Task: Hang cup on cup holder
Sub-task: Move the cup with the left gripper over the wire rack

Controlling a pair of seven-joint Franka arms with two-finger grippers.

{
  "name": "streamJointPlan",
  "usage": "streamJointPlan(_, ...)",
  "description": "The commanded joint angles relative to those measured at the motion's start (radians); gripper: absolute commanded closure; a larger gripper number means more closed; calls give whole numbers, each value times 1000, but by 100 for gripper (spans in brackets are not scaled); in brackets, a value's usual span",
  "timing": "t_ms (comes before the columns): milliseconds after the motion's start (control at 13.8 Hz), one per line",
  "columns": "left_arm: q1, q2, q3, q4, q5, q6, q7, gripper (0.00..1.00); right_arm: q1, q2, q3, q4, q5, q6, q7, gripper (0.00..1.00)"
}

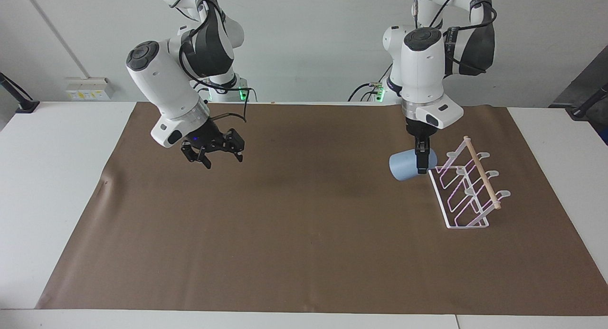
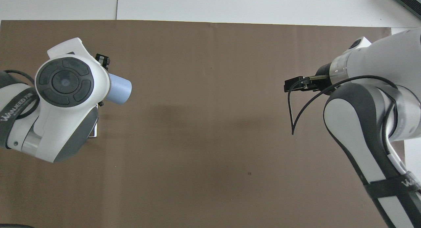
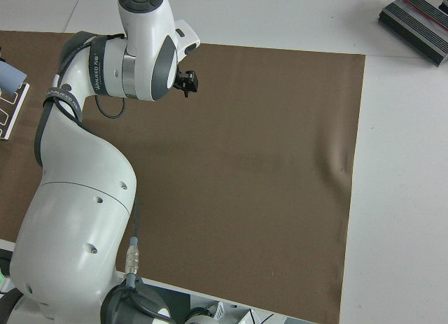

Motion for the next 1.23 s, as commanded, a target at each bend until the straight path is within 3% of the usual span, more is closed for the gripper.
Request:
streamJointPlan(0, 51, -34, -5, -48, 134, 45, 16, 100, -45, -36, 2, 10, -65, -34, 25, 0)
streamJointPlan(218, 77, -33, -4, -74, 261, 91, 3, 100, -90, -39, 2, 105, -165, -145, 27, 0)
streamJointPlan(725, 145, 15, -4, -101, 412, 149, -45, 100, -154, -125, 1, 235, -171, -407, 70, 0)
streamJointPlan(1160, 209, 15, -4, -186, 447, 293, -44, 100, -156, -197, 4, 99, -246, -352, -45, 0)
